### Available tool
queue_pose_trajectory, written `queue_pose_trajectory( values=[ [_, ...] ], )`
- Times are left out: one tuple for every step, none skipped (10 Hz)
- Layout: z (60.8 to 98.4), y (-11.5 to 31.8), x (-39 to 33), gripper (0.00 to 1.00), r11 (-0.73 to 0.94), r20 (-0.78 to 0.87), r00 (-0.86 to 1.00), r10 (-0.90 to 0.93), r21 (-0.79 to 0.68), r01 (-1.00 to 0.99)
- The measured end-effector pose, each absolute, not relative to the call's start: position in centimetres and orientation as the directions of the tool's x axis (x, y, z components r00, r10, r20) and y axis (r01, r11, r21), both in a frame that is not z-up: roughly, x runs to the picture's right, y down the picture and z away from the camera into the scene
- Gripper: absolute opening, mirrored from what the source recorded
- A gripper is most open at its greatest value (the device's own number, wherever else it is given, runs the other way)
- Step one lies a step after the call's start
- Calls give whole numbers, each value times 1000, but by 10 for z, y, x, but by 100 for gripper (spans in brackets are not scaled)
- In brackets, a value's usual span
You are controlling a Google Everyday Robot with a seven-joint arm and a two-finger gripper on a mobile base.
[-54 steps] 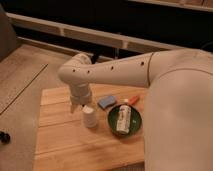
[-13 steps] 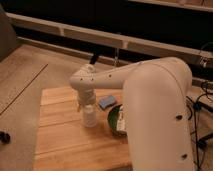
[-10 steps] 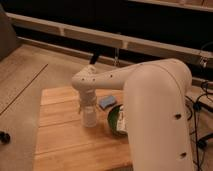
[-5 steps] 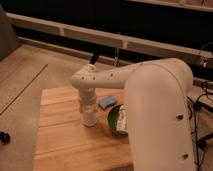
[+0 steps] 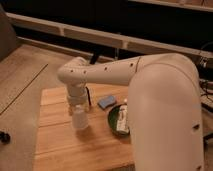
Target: Place the ceramic cup over the eraser
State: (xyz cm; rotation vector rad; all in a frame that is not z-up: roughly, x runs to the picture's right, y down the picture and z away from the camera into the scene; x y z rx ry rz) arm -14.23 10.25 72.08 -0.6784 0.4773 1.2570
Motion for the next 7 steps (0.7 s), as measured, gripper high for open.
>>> queue_pose_trajectory(
  values=[
    [707, 87, -148, 0, 193, -649, 274, 710, -194, -962],
    [690, 68, -155, 0, 235, -626, 297, 721, -182, -955],
    [671, 40, -167, 0, 283, -589, 324, 741, -163, -945],
    [661, 24, -174, 0, 308, -566, 337, 753, -149, -939],
    [649, 1, -183, 0, 341, -535, 356, 766, -131, -931],
    [641, -23, -189, 0, 363, -509, 364, 780, -107, -926],
    [638, -40, -189, 0, 367, -494, 360, 791, -88, -926]
  ],
)
